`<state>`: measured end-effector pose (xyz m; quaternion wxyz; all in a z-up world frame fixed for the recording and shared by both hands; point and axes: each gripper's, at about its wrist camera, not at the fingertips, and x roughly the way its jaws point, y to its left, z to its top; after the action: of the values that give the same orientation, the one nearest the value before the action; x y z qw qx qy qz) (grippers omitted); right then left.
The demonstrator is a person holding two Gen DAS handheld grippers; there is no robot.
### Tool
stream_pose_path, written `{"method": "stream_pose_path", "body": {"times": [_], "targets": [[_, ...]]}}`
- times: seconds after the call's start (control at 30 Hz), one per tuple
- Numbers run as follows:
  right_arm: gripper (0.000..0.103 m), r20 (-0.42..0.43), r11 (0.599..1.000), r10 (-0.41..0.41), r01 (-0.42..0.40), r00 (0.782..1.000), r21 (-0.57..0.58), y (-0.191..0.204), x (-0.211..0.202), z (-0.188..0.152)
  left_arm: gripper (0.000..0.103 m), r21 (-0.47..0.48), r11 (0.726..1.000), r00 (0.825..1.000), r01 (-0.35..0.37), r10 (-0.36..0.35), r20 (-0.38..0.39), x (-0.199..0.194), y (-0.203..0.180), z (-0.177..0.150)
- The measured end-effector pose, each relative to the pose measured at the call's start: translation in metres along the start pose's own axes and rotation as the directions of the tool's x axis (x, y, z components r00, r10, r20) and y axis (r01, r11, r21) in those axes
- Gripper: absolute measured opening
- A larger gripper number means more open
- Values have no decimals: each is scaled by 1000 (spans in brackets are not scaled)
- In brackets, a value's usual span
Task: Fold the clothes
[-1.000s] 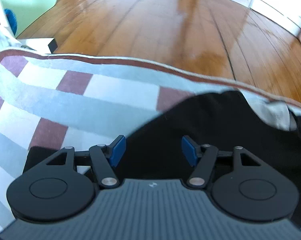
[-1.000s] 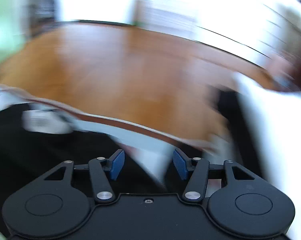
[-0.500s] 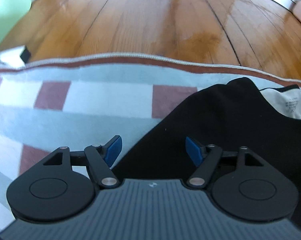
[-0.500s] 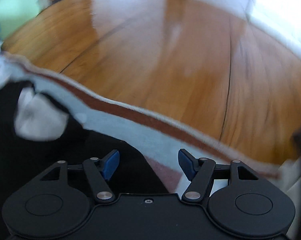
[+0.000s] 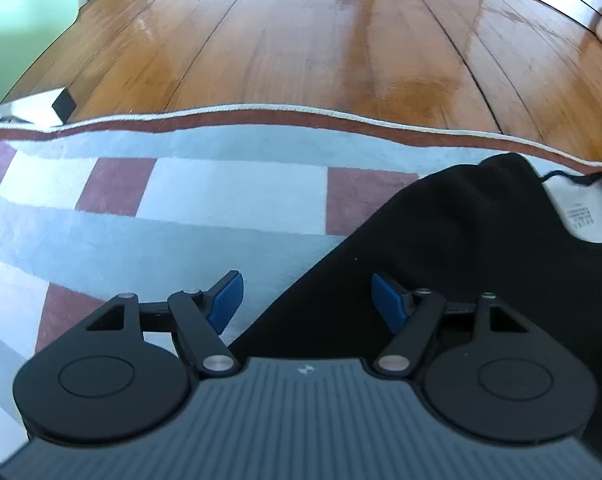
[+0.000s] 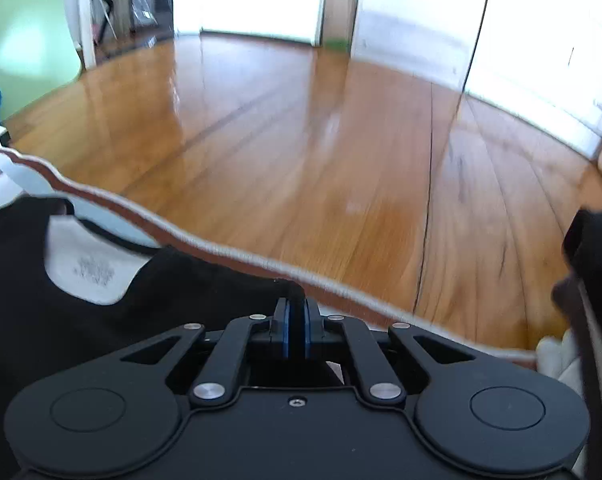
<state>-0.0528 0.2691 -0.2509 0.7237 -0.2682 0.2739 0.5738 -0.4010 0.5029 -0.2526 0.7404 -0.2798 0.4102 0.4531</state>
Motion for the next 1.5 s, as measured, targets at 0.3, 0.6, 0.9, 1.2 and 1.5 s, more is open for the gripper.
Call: {"method": "stream_pose_path", "body": {"times": [0.3, 0.6, 0.9, 1.2, 1.5], "targets": [[8, -5, 1000, 15, -15, 1000, -24, 2, 7, -2, 78, 110, 993, 999, -43, 40, 35, 0, -11, -2], [15, -61, 992, 88, -82, 994, 98, -1, 24, -7, 88, 214, 972, 995, -94, 83, 59, 5, -21, 1], [20, -81, 964, 158, -136, 984, 229, -6, 31, -14, 103, -8, 1000, 1000, 10, -10, 20, 18, 4, -10], [10, -41, 984, 107, -100, 993, 149, 9, 27, -22, 16, 149, 989, 998, 25, -32, 48, 0, -32, -19], [5, 178, 997, -3, 16, 984, -71, 22, 6, 97, 3, 219, 940, 936, -263, 194, 294, -46, -53, 39]]}}
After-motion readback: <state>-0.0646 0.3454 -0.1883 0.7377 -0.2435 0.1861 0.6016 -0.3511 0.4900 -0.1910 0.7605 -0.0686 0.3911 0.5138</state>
